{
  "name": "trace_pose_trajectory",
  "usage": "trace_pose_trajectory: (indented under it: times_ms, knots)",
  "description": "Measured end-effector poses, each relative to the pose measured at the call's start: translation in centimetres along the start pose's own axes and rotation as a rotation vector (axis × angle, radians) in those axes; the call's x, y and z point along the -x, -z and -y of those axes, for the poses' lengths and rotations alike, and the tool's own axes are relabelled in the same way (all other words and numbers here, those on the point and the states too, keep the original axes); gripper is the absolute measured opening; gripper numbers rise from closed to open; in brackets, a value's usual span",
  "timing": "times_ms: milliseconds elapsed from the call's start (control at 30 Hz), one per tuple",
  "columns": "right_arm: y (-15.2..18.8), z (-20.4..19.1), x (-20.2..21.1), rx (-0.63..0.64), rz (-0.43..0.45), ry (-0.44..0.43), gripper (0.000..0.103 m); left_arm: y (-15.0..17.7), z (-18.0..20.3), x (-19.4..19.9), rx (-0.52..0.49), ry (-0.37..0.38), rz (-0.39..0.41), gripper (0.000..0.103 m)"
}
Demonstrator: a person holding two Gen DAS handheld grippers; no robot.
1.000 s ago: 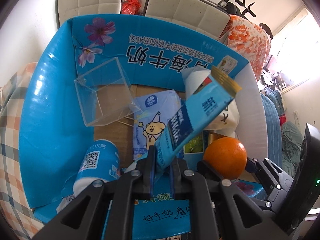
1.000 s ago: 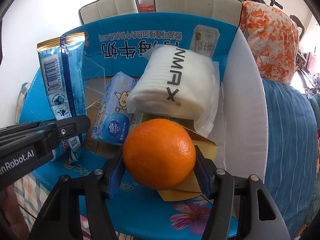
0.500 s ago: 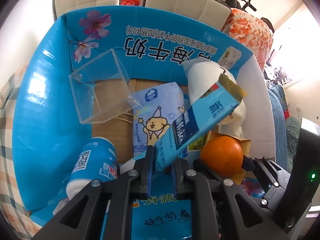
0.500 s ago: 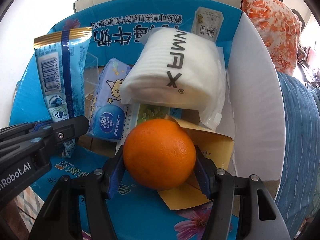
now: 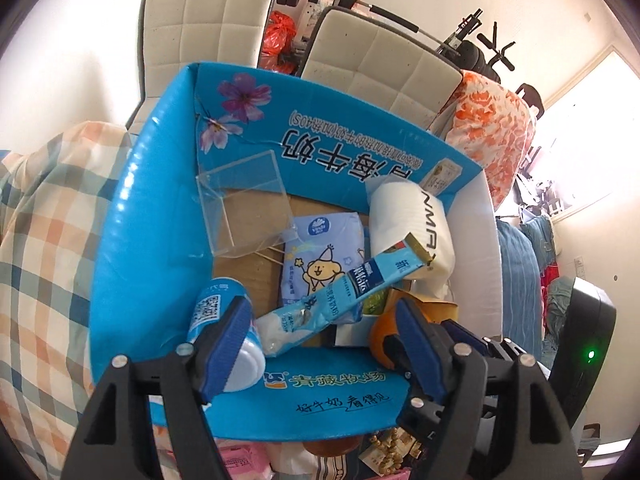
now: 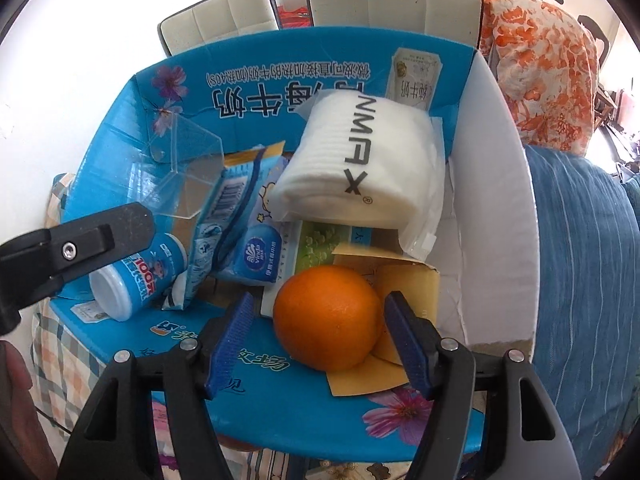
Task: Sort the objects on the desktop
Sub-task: 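Grasp the pink wrapped packet with the left tool while the right tool grasps the pink barcode pack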
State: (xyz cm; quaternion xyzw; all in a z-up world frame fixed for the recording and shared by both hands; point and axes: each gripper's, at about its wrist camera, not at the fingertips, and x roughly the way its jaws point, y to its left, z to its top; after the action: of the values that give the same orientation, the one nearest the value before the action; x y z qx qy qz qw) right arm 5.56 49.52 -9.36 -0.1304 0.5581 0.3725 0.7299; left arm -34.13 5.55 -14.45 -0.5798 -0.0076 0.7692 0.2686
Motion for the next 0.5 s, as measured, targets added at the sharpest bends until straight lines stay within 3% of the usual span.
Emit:
trace_pose_trajectory:
  times_ms: [100, 267, 367, 500]
  knots:
    - [0.3, -0.5, 2.0, 0.012, 0.027, -0.019, 0.070, 0.7, -0.9, 2.4, 0.001, 0.002, 0.018, 0.077]
    - [2.0, 0.1, 5.8, 0.046, 0.080, -0.072, 0.071, 4.2, -3.5, 5.9, -0.026, 0.021, -0.029, 0.085]
    - [3.5, 1.8, 8.1, 0.068, 0.097, -0.115, 0.074, 8.0, -4.8, 5.9, -0.105, -0.002, -0.109, 0.086]
    - [6.8, 3.8, 9.4, 0.142, 0.052, -0.135, 0.076, 13.6, -6.1, 1.9, -0.230, -0.116, -0.284, 0.086]
